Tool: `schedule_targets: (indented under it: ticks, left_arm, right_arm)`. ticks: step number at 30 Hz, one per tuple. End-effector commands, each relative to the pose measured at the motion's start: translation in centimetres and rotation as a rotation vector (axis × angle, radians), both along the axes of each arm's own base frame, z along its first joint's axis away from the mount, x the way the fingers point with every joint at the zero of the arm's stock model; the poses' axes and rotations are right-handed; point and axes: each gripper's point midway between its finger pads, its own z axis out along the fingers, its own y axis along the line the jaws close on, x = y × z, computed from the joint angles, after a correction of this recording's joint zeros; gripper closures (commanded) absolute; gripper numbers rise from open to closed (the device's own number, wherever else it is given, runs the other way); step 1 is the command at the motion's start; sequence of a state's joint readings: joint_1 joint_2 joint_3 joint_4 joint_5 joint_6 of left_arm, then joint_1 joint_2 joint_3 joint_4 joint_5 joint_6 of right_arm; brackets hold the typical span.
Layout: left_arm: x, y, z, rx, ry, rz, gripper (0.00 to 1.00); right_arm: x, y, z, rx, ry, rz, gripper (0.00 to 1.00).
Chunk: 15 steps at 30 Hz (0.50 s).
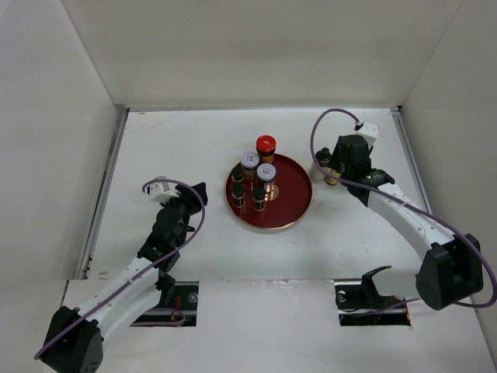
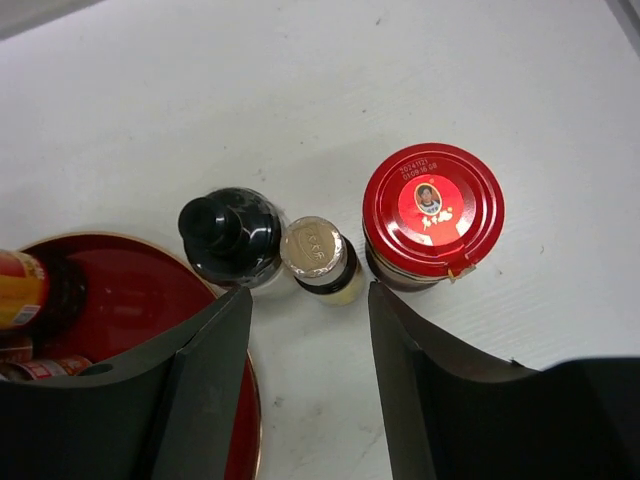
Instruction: Organize the condiment bottles
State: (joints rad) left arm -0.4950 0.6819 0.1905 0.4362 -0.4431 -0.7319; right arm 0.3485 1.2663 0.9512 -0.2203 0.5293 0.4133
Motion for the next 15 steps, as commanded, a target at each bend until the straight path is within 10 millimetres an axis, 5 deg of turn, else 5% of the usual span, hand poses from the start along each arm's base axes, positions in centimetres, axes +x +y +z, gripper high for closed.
schedule_targets:
  ticks: [1,15]
  left_arm:
    - [0.2,-0.6,0.7,-0.038,-0.035,-0.019,0.54]
    - [0.7,0.1,-0.3,-0.031,-0.012,0.005,0.54]
  right_arm:
    - [1.1,-0.5,1.6,-0.014,-0.034,-0.021,0.44]
    - [4.2,-0.6,0.0,-0.017,-0.020,0.005,0.44]
